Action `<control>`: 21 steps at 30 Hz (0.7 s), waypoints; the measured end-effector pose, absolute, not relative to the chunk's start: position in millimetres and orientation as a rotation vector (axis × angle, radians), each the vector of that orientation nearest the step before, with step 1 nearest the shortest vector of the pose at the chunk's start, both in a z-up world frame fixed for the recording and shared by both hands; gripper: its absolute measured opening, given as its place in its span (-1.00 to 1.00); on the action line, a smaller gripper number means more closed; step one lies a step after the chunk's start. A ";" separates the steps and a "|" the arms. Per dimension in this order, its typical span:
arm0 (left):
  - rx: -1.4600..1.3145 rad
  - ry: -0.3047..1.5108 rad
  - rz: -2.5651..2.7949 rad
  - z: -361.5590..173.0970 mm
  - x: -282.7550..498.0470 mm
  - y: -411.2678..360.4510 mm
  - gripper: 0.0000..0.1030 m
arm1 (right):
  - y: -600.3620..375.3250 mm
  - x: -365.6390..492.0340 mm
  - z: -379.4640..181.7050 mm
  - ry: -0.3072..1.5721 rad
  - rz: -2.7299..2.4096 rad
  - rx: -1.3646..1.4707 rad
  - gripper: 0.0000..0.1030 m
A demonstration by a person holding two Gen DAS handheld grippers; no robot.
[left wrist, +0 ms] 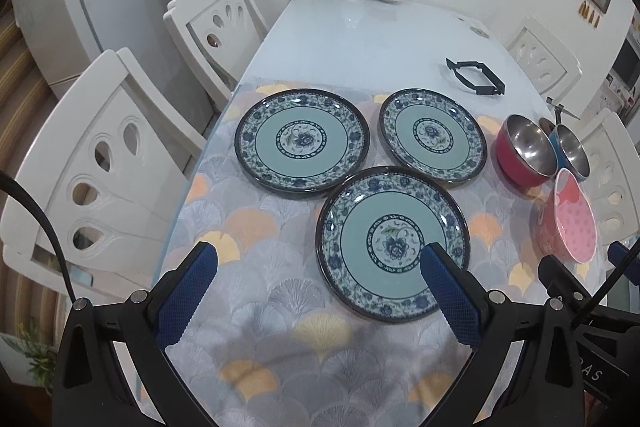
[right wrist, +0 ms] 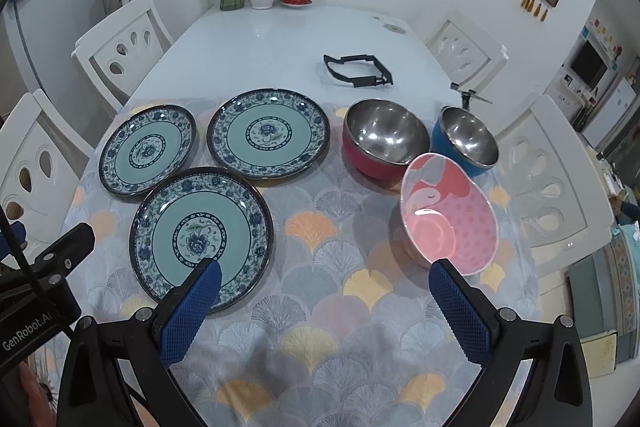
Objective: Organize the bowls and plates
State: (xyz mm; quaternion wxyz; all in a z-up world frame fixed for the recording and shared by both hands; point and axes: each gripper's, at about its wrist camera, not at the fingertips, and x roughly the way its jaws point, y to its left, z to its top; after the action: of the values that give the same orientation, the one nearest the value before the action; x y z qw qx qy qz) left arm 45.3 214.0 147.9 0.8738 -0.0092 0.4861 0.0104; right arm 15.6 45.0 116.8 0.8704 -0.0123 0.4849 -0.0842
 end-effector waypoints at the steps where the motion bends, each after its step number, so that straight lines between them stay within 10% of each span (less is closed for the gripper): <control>1: -0.022 1.019 0.026 145.4 47.6 215.2 0.96 | 45.3 18.6 115.0 1.019 -0.171 -0.027 1.00; 13: -0.041 1.104 0.053 95.5 79.0 228.5 0.87 | 37.8 60.0 69.3 1.116 -0.100 0.028 0.90; 21: -0.064 1.211 0.019 54.5 93.8 229.0 0.40 | 34.0 85.0 25.2 1.231 -0.050 0.064 0.62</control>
State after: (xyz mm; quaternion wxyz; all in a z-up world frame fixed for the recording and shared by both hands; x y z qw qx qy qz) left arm 93.8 229.0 54.5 0.8218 -0.0299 0.5689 0.0088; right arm 85.0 34.0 25.2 0.8156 0.0301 0.5773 -0.0234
